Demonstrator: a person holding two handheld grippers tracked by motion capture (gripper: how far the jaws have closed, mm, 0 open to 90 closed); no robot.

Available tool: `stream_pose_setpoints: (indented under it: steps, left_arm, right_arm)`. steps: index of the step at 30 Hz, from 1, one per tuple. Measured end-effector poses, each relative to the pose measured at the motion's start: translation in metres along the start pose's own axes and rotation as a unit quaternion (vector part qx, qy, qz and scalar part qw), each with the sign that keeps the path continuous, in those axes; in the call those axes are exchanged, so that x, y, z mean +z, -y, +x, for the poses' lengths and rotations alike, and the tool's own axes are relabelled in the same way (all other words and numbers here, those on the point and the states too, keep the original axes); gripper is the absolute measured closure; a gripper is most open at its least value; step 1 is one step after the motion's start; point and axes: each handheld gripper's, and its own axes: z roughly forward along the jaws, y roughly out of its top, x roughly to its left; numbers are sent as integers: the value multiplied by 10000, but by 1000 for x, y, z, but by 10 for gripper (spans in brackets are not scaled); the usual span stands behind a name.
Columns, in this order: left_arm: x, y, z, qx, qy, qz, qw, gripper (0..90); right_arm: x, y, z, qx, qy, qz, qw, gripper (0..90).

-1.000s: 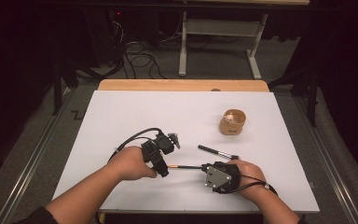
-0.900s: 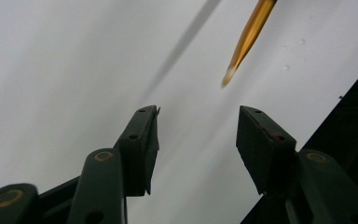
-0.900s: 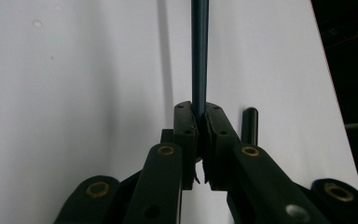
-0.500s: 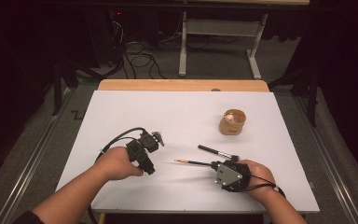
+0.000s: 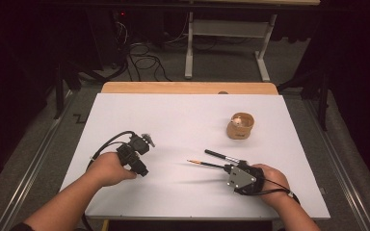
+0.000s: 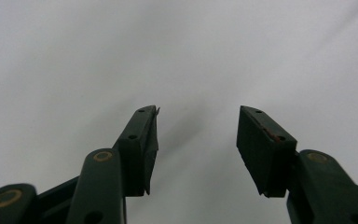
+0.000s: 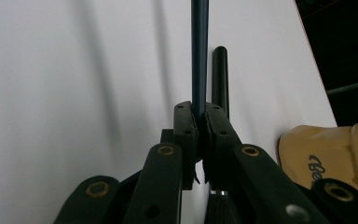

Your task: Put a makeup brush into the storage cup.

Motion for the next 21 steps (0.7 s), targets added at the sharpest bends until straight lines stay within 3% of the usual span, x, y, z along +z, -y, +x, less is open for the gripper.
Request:
stream_pose_setpoints:
  steps: [4,6,9,14,19,21]
  left_arm:
    - [3,4,5,-224,-17,-252,9994,484]
    - [5,8,9,-390,-48,-507,9979,489]
    - [8,12,11,-521,-7,-621,9967,489]
    - [18,18,17,-718,-116,-732,9947,481]
    - [26,26,25,-929,-161,-1065,9898,482]
    - [27,30,29,-1081,-191,-1293,9855,479]
  right_arm:
    - [-1,2,-2,165,36,-9,9999,867]
    - [-2,4,-3,289,33,-46,9996,866]
    - [-3,4,-4,332,48,-86,9994,867]
    - [-4,4,-4,375,70,-101,9992,867]
    - [-5,5,-4,443,93,-112,9989,867]
    - [-5,5,-5,450,96,-130,9989,867]
